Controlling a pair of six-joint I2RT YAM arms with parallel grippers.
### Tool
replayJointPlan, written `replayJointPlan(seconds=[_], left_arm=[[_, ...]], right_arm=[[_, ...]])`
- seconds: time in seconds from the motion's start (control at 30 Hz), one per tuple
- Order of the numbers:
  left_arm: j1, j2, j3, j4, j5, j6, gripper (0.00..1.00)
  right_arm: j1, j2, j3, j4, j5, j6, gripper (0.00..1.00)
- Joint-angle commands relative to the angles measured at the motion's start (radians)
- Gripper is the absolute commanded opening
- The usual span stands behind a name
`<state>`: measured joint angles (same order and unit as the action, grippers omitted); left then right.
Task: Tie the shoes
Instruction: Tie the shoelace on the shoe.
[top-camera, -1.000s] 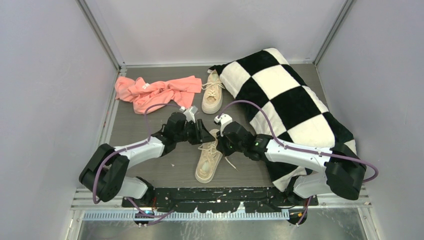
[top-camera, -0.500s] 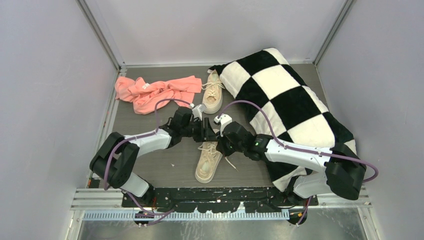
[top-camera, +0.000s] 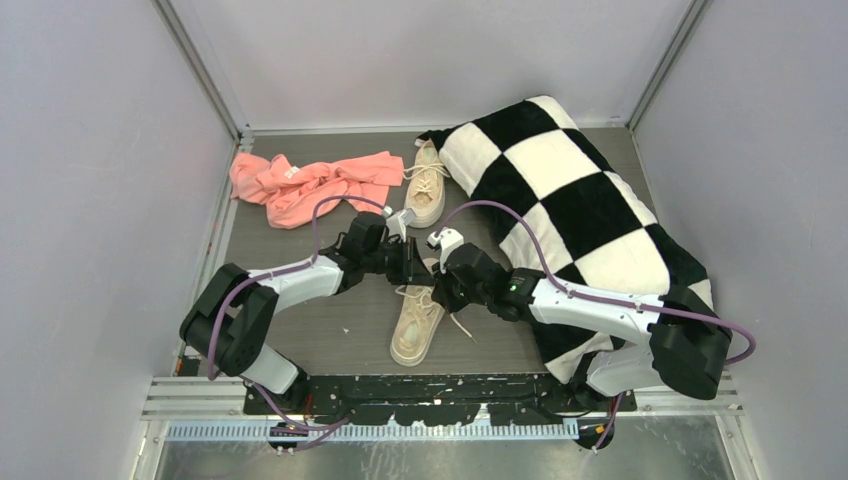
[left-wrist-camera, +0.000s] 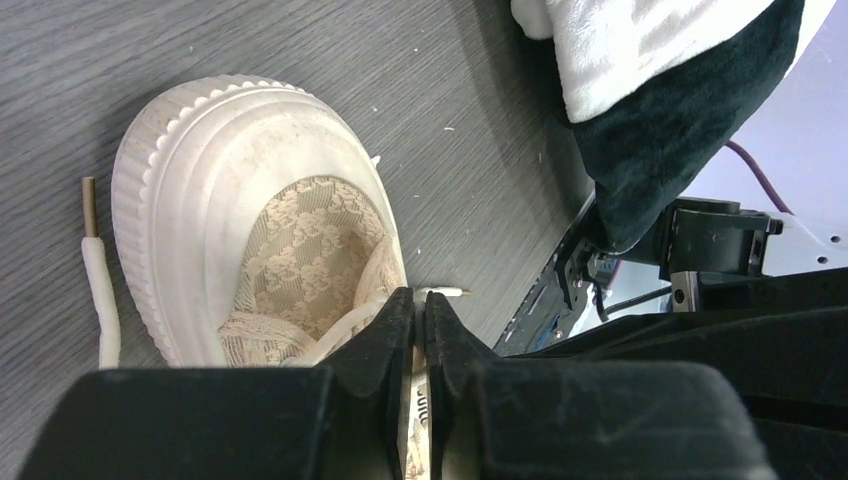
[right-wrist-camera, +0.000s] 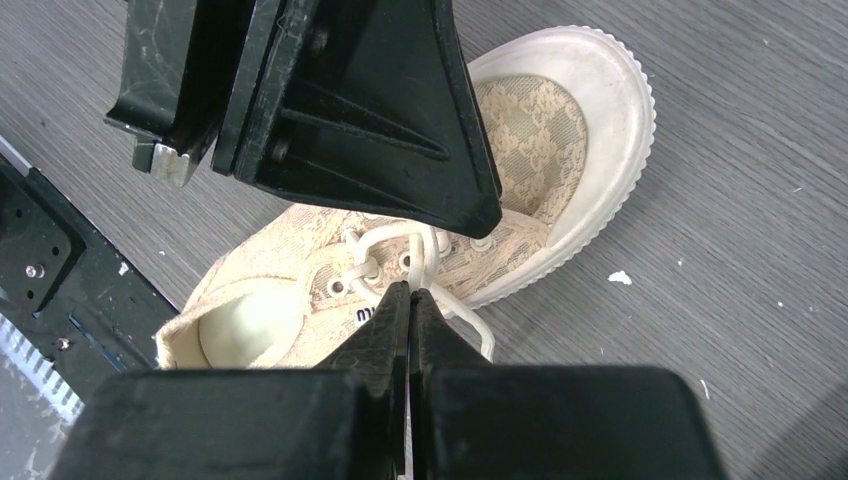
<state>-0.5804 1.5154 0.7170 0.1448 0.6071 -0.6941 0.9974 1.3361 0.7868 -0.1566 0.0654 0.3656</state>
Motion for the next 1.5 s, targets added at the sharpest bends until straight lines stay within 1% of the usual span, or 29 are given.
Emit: replayJointPlan(seconds=[0.0, 0.03, 0.17, 0.57, 0.73, 0.87, 1.03, 1.13, 1.3, 1.47], left_arm=[[0.004, -0.007, 0.03, -0.007, 0.024, 0.021, 0.02], [0.004, -0.008, 0.03, -0.007, 0.021, 0.021, 0.01], [0.004, -0.025, 0.021, -0.007, -0.006, 0.017, 0.01], [0.007, -0.175, -0.074, -0.016, -0.206, -0.038, 0.0], [0.011, -0.247, -0.121, -0.082, -0.258, -0.051, 0.01], [0.012, -0.334, -0.159, -0.152, -0.301, -0.051, 0.0], [0.017, -0.409, -0.19, -0.237, -0.354, -0.044, 0.01], [0.023, -0.425, -0.209, -0.251, -0.377, -0.041, 0.01], [0.03, -0.406, -0.215, -0.28, -0.406, -0.038, 0.0], [0.03, -0.484, -0.187, -0.35, -0.431, -0.022, 0.01]], right_arm=[[-0.004, 0.005, 0.018, 0.04, -0.001, 0.004, 0.01], [-0.005, 0.005, 0.018, 0.038, -0.001, 0.004, 0.01], [-0.003, 0.002, 0.014, 0.035, 0.0, 0.003, 0.01], [-0.004, -0.053, -0.011, 0.007, 0.042, 0.017, 0.01], [-0.004, -0.076, -0.032, 0.0, 0.045, 0.034, 0.01], [-0.004, -0.104, -0.054, -0.006, 0.043, 0.053, 0.01], [-0.003, -0.107, -0.076, 0.002, 0.019, 0.077, 0.01], [-0.004, -0.092, -0.088, 0.014, 0.004, 0.086, 0.01], [-0.004, -0.098, -0.107, 0.015, 0.001, 0.093, 0.01], [-0.004, -0.165, -0.108, -0.041, 0.017, 0.1, 0.01]])
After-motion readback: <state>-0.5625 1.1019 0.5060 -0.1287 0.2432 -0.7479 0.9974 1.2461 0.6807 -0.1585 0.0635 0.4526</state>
